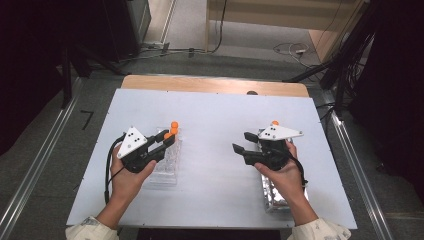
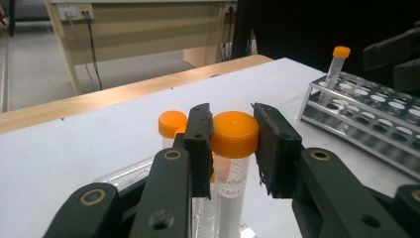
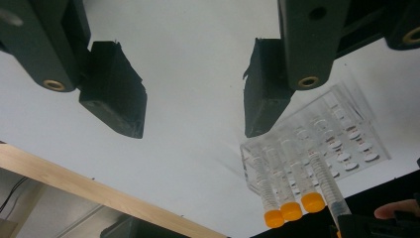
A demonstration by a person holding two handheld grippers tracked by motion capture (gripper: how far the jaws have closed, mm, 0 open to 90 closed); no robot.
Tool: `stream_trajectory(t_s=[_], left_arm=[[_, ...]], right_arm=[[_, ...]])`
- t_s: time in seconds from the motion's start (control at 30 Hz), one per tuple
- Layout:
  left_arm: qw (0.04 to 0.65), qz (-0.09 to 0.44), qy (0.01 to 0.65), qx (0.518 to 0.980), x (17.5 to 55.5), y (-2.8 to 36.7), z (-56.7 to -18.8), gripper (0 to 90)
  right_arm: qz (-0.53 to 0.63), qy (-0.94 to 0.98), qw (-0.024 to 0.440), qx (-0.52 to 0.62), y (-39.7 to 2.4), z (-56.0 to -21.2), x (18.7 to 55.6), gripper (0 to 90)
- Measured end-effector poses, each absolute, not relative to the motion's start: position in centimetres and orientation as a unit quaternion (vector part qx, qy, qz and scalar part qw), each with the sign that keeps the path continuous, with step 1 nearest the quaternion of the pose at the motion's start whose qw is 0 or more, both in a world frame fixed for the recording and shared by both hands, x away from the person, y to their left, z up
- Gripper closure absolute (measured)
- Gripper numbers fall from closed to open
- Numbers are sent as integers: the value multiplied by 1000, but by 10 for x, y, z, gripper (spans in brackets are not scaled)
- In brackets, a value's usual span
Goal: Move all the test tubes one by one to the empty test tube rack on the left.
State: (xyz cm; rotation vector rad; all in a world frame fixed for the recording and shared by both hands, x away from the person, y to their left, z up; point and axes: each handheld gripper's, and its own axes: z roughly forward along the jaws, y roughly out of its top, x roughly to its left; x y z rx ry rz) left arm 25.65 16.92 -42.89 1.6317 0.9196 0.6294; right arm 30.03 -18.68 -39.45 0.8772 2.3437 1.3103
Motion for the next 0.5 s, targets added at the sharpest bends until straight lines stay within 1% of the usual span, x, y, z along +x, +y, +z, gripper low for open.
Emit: stream_trajectory(t_s=[0.07, 0.17, 0.23, 0.3, 0.4, 0.5], left_arm=[[552, 266, 387, 689, 257, 169, -430, 667], [557, 265, 385, 686, 256, 169, -430, 593], [560, 264, 385, 684, 256, 169, -429, 582], [565, 263, 386, 680, 255, 169, -428, 551], [571, 265, 387, 674, 255, 169, -426, 526], [573, 268, 388, 670, 255, 168, -425, 456]], right_arm=[[458, 819, 159, 306, -187, -394, 300, 408], [458, 818, 159, 309, -188, -394, 300, 408], [459, 817, 161, 310, -189, -393, 301, 408], [461, 813, 164, 315, -193, -392, 302, 408], [468, 802, 177, 326, -202, -386, 304, 406], [469, 788, 201, 343, -216, -382, 308, 397]])
